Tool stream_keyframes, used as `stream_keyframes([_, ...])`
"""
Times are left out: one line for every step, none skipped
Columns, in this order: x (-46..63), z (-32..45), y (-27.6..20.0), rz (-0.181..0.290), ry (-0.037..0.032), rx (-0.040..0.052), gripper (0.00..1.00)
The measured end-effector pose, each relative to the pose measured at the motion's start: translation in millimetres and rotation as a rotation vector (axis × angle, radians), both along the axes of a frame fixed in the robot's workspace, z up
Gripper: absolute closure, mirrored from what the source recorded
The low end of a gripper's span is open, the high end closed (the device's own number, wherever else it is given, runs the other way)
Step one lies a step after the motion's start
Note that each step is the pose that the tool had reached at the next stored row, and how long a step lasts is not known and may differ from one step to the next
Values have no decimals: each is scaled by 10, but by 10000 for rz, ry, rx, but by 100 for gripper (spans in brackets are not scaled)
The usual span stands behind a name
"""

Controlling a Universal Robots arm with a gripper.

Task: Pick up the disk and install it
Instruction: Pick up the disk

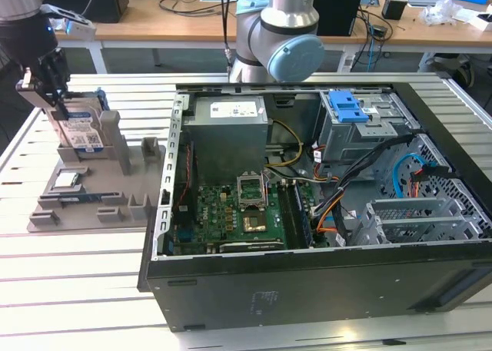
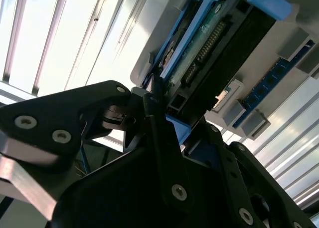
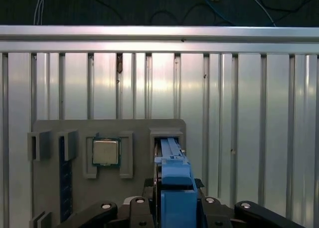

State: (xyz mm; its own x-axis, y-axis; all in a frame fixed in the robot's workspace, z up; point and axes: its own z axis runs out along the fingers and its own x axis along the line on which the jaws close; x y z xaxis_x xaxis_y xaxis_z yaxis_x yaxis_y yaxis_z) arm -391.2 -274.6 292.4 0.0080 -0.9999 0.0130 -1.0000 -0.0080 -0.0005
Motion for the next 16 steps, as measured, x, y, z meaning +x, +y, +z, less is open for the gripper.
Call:
stream_keyframes([0,25,0,0,0,0,64])
stream_keyframes([0,44,0,0,0,0,64])
stream_keyframes([0,62,0,0,-1,0,64])
stream_keyframes([0,83,0,0,0,1,64])
stream_keyframes([0,95,0,0,-1,0,64])
stream_keyframes([0,108,0,0,-1,1,64])
stream_keyframes([0,122,0,0,-1,0,64])
stream_keyframes([0,162,0,1,0,0,64])
stream_keyframes([0,185,0,1,-1,0,64])
stream_keyframes([0,207,1,0,0,0,64])
stream_keyframes([0,223,1,-1,0,1,64])
stream_keyframes([0,242,1,0,0,0,64])
stream_keyframes([0,248,1,0,-1,1,64])
stream_keyframes([0,255,1,0,-1,1,64])
stream_keyframes([0,269,1,0,-1,1,64])
stream_keyframes([0,278,1,0,-1,1,64])
